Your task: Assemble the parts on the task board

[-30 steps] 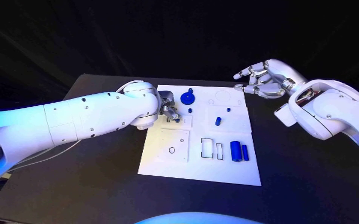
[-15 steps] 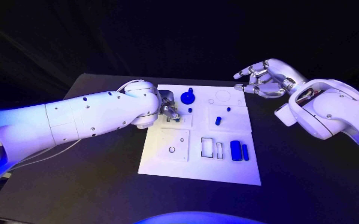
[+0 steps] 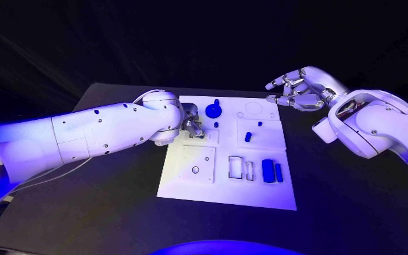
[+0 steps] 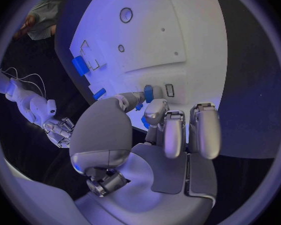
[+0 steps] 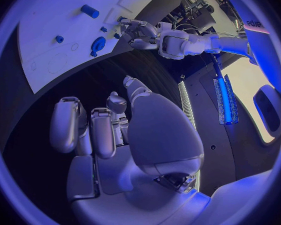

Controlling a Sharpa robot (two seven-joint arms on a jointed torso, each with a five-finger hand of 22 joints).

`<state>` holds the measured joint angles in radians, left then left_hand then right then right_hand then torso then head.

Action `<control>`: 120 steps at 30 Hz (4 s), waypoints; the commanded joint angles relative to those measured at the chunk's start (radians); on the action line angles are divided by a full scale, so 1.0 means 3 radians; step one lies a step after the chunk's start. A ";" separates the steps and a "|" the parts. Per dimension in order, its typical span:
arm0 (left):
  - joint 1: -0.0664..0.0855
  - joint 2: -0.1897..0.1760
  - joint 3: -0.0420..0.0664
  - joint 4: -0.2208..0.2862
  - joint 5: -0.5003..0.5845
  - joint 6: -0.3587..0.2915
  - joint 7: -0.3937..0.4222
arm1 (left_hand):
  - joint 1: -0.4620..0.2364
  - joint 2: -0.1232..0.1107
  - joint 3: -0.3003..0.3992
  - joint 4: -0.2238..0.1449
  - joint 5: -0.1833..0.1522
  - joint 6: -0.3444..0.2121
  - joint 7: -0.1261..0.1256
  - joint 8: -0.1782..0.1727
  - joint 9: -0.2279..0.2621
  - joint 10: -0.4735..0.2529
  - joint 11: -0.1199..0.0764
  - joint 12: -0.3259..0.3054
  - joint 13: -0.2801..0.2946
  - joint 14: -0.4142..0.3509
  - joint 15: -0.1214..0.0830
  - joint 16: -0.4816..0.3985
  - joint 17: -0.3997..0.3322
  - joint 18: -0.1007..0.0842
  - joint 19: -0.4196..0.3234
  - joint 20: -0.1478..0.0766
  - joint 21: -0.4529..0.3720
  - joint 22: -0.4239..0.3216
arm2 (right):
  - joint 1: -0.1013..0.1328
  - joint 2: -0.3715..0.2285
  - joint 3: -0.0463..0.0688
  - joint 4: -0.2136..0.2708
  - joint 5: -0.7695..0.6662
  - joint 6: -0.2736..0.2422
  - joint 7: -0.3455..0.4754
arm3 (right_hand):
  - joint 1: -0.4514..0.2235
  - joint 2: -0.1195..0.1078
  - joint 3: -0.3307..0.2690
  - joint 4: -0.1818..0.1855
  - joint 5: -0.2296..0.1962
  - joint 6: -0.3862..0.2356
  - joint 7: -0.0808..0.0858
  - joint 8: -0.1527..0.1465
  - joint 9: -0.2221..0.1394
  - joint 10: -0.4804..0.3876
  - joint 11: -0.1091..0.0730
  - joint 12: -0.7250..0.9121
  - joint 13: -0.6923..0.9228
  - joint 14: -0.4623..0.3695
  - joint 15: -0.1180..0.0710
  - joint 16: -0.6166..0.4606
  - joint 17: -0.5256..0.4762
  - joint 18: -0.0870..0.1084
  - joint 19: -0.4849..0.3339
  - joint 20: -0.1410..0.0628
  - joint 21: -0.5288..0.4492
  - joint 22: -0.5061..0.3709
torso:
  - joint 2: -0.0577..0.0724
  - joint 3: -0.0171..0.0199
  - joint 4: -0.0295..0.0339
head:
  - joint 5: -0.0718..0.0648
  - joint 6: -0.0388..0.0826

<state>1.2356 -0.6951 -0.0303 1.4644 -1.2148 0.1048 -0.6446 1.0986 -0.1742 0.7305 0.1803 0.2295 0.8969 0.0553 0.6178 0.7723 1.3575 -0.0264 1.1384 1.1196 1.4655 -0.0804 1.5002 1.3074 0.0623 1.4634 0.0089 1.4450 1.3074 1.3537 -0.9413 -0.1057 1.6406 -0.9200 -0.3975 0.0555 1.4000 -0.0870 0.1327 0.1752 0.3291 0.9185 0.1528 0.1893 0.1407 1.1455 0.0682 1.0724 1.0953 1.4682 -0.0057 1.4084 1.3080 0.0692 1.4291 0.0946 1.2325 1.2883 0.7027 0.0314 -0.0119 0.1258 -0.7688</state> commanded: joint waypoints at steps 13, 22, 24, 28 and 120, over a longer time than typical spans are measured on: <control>-0.0006 0.0024 -0.0004 0.0000 -0.0023 0.0079 0.0002 | -0.0169 0.0015 0.0476 -0.0530 -0.0038 0.0003 -0.0060 0.0035 0.0014 0.0032 -0.0033 -0.0001 -0.0019 0.0271 -0.0046 -0.0020 0.0635 -0.0044 0.0061 -0.0017 0.0015 0.0099 | -0.0002 -0.0002 0.0001 0.0005 -0.0039 0.0024 -0.0012 | -0.0036 -0.0005 0.0002 0.0031 0.0028 0.0000 0.0010 0.0024 -0.0006 -0.0012 0.0001 -0.0003 -0.0004 0.0175 -0.0015 -0.0018 0.0357 0.0037 -0.0003 -0.0010 -0.0023 -0.0006 | 0.0003 0.0002 -0.0004 | -0.0005 0.0002; -0.0003 0.0074 -0.0002 -0.0070 0.0019 0.0160 -0.0011 | -0.0208 0.0066 0.0451 -0.0475 -0.0031 0.0011 -0.0070 0.0035 0.0008 0.0035 -0.0042 0.0007 -0.0018 0.0271 -0.0053 -0.0021 0.0635 -0.0046 0.0064 -0.0023 0.0019 0.0109 | -0.0002 0.0000 0.0001 0.0008 -0.0039 0.0037 -0.0018 | -0.0038 -0.0003 0.0004 0.0034 0.0036 0.0000 0.0009 0.0025 -0.0007 -0.0013 0.0001 -0.0005 -0.0006 0.0175 -0.0015 -0.0021 0.0355 0.0037 -0.0002 -0.0010 -0.0025 -0.0006 | 0.0002 0.0004 -0.0005 | -0.0013 0.0003; -0.0001 0.0082 -0.0001 -0.0083 0.0025 0.0184 -0.0014 | -0.0205 0.0075 0.0454 -0.0474 -0.0030 0.0011 -0.0071 0.0035 0.0007 0.0034 -0.0043 0.0006 -0.0021 0.0271 -0.0054 -0.0021 0.0635 -0.0046 0.0064 -0.0023 0.0019 0.0109 | -0.0002 -0.0001 0.0001 0.0009 -0.0039 0.0039 -0.0019 | -0.0038 -0.0003 0.0004 0.0034 0.0036 0.0000 0.0009 0.0025 -0.0007 -0.0013 0.0001 -0.0005 -0.0006 0.0175 -0.0015 -0.0021 0.0355 0.0037 -0.0002 -0.0010 -0.0025 -0.0006 | 0.0002 0.0004 -0.0005 | -0.0013 0.0002; 0.0003 0.0103 0.0000 -0.0116 0.0035 0.0241 -0.0020 | -0.0202 0.0079 0.0456 -0.0475 -0.0029 0.0011 -0.0072 0.0036 0.0007 0.0033 -0.0043 0.0002 -0.0024 0.0271 -0.0054 -0.0021 0.0635 -0.0047 0.0066 -0.0024 0.0021 0.0114 | -0.0002 -0.0003 0.0001 0.0015 -0.0039 0.0045 -0.0023 | -0.0038 -0.0003 0.0004 0.0034 0.0036 0.0000 0.0009 0.0025 -0.0007 -0.0013 0.0001 -0.0005 -0.0006 0.0175 -0.0015 -0.0021 0.0355 0.0037 -0.0002 -0.0010 -0.0025 -0.0006 | 0.0000 0.0004 -0.0006 | -0.0019 0.0000; 0.0508 0.0106 0.0186 -0.0683 0.0296 0.0370 0.0010 | -0.0191 0.0222 -0.1601 0.0369 -0.0031 -0.0175 0.0089 -0.0393 -0.0487 -0.0343 0.0103 -0.0377 -0.0597 0.0272 0.0060 -0.0032 0.0639 -0.0014 0.0001 0.0060 -0.0107 -0.0037 | -0.0020 0.0020 -0.0004 -0.0058 -0.0025 0.0082 -0.0020 | -0.0071 -0.0037 -0.0022 0.0045 0.0015 -0.0010 0.0009 0.0039 -0.0023 -0.0013 0.0004 0.0018 -0.0004 0.0169 -0.0013 -0.0046 0.0340 0.0043 -0.0010 -0.0010 -0.0071 -0.0035 | 0.0018 -0.0003 -0.0003 | -0.0032 0.0106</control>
<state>1.3879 -0.6717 0.0275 1.2753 -1.1434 0.2001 -0.6555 1.0346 -0.1088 0.2557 0.2903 0.2185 0.8444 0.0816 0.5029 0.6292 1.2569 0.0021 1.0273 0.9413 1.4675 -0.0680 1.4954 1.3074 0.0622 1.4634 0.0198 1.4173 1.2968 1.3484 -0.9356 -0.1070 1.6234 -0.9255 -0.3793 0.0492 1.3896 -0.0977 0.1272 0.1864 0.3350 0.9167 0.1510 0.1970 0.1348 1.1490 0.0684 1.0825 1.0949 1.4682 -0.0057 1.3986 1.3073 0.0692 1.4326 0.0910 1.2137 1.2779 0.7058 0.0316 -0.0116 0.1178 -0.7392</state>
